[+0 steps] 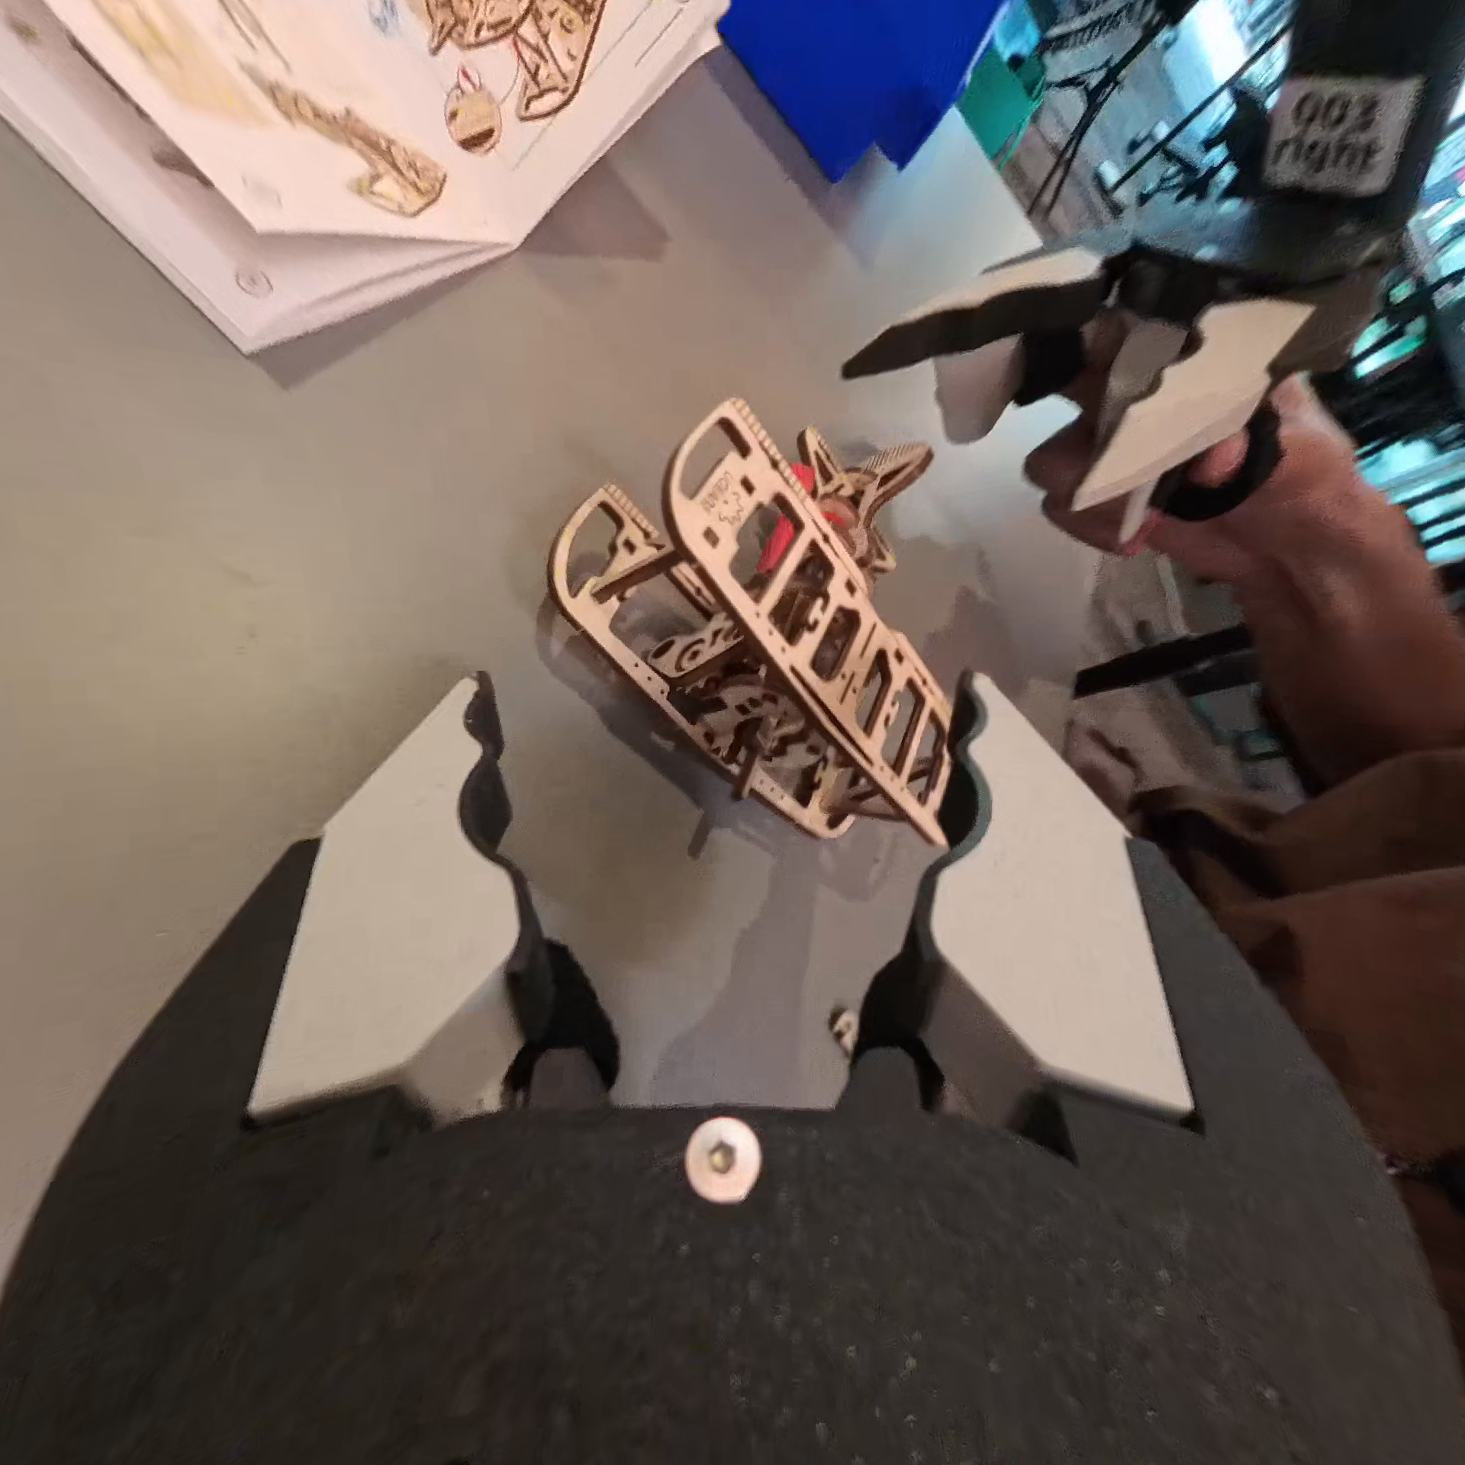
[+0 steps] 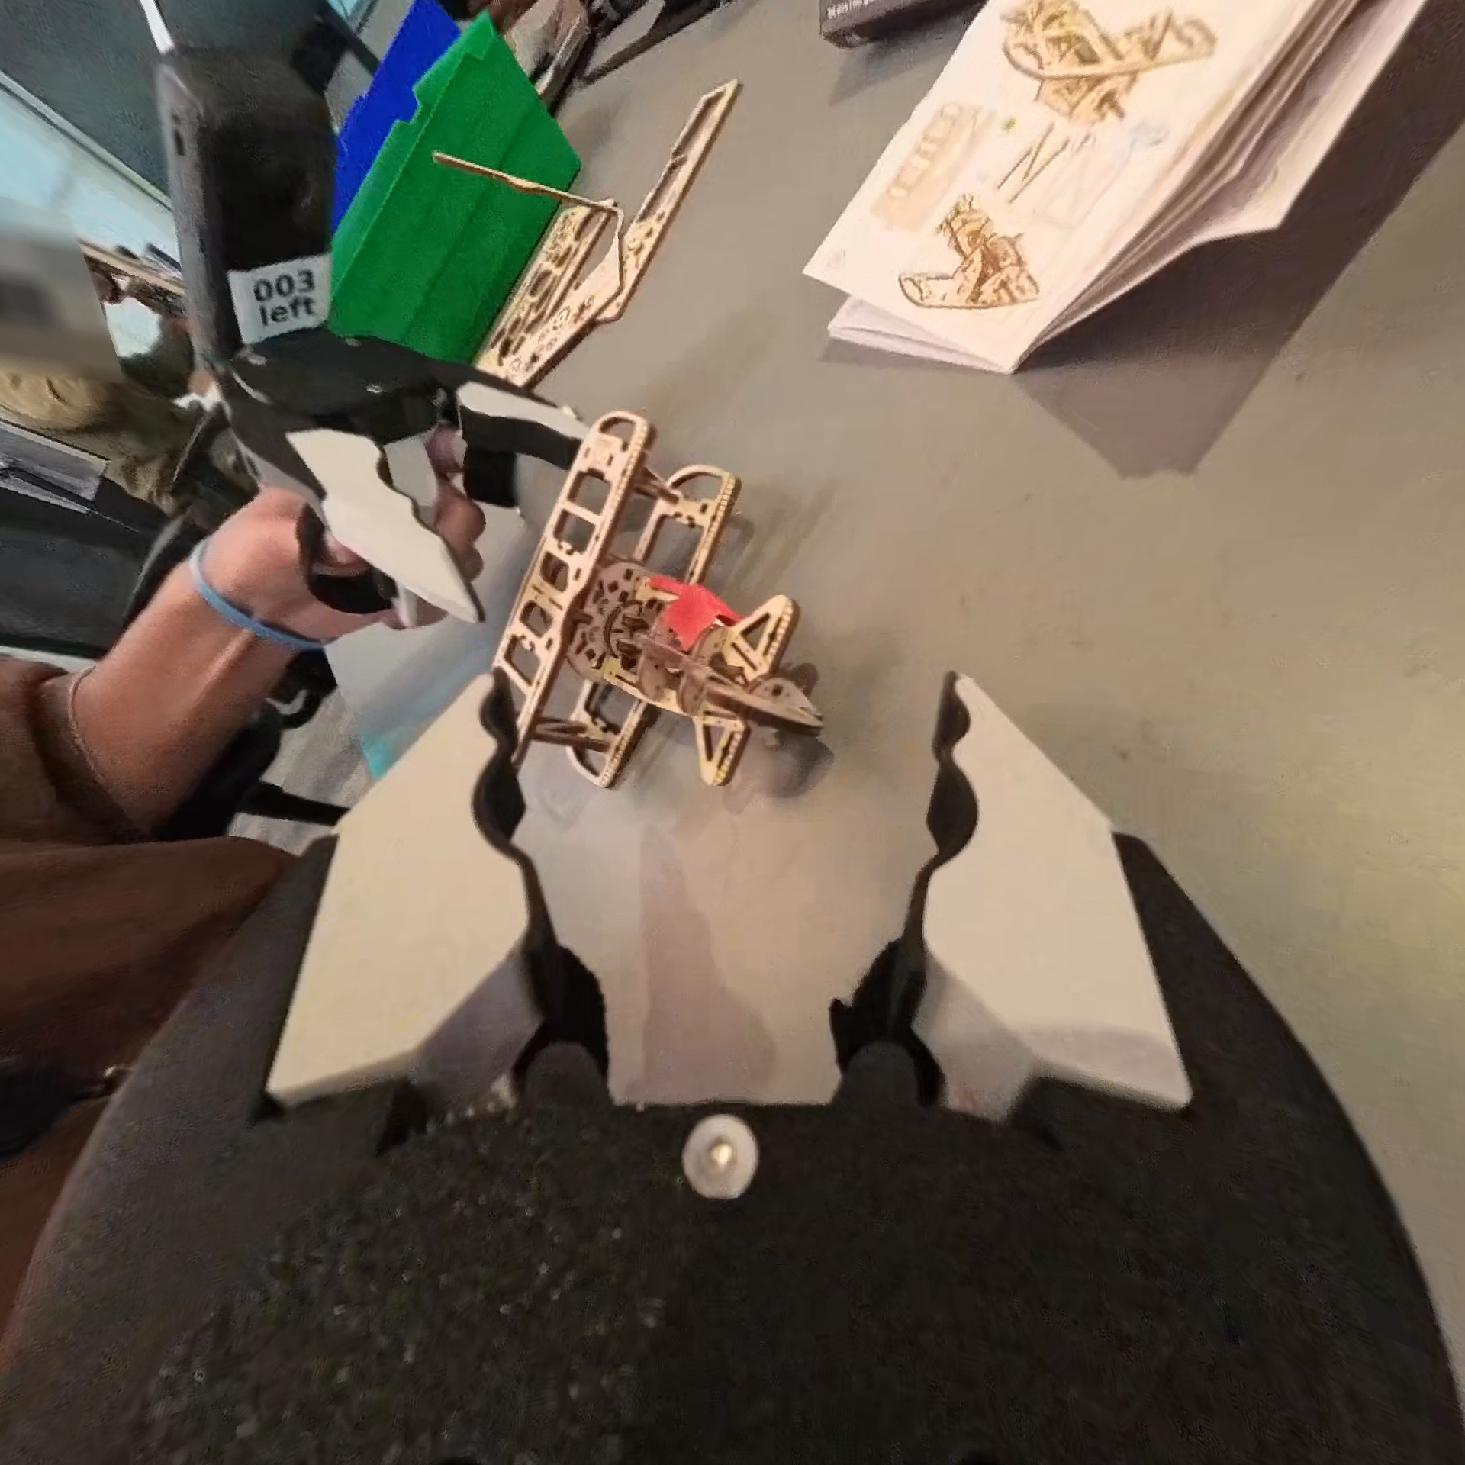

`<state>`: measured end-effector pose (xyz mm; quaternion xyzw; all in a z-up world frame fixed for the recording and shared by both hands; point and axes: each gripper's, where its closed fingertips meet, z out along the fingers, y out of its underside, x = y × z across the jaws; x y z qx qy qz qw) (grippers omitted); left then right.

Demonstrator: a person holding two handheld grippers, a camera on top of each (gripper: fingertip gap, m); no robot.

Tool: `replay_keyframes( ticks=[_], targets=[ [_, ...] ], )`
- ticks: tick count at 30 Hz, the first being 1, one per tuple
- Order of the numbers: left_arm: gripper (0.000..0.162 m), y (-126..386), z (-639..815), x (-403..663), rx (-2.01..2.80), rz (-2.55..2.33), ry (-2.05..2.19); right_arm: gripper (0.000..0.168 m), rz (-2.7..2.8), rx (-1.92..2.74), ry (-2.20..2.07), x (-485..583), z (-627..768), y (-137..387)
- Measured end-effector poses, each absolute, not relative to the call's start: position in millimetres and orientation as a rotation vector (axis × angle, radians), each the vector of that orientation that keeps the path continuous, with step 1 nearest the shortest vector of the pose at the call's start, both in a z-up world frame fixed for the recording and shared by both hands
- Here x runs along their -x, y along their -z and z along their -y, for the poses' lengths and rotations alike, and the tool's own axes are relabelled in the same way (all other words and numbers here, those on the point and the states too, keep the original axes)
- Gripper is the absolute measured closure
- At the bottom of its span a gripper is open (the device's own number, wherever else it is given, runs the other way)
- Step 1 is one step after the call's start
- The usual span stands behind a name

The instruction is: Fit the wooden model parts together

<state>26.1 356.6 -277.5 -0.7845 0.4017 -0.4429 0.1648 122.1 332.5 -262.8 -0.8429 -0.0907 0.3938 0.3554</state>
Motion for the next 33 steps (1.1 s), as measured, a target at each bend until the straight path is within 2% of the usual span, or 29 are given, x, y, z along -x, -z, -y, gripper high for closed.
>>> replay_keyframes(
  ticks=[2, 4, 6, 10, 14, 17, 22, 24, 26, 27, 33],
  targets=[
    [0.055, 278.4, -355.7, -36.0, 2.281, -1.081, 1.376, 0.062, 0.255, 2.231, -1.018, -116.7, -333.3, 276.1],
    [0.076, 280.2, -353.8, -41.5, 2.318, -1.055, 1.466, 0.066, 0.27, 2.229, -1.119, -99.4, -329.5, 279.7],
    [0.092, 282.7, -352.4, -43.2, 2.349, -1.021, 1.535, 0.078, 0.265, 2.223, -1.202, -84.7, -328.1, 280.0],
    [0.107, 283.2, -340.6, -42.3, 2.36, -0.967, 1.672, 0.083, 0.306, 2.21, -1.253, -65.7, -328.3, 280.8],
    [0.108, 266.4, -331.3, -45.2, 2.239, -0.874, 1.818, 0.072, 0.285, 2.158, -1.25, -76.7, -331.8, 268.7],
    [0.108, 233.9, -341.1, -43.9, 2.049, -0.718, 1.927, 0.07, 0.096, 1.996, -1.374, -92.5, -321.0, 235.3],
    [0.108, 181.3, -346.5, -42.7, 1.722, -0.667, 1.828, 0.066, 0.098, 1.897, -1.492, -48.2, -299.6, 189.8],
    [0.108, 166.7, -336.6, -46.7, 1.636, -0.713, 1.784, 0.074, 0.173, 1.893, -1.391, -35.1, -303.1, 179.9],
    [0.108, 155.7, -324.4, -50.1, 1.568, -0.755, 1.77, 0.106, 0.247, 1.875, -1.301, -30.8, -304.2, 172.7],
    [0.108, 150.7, -319.2, -50.6, 1.541, -0.762, 1.773, 0.111, 0.281, 1.863, -1.296, -28.5, -301.2, 169.3],
    [0.11, 133.5, -295.9, -42.6, 1.389, -0.846, 1.811, 0.115, 0.47, 1.893, -1.169, -19.5, -278.9, 158.5]
  ],
)
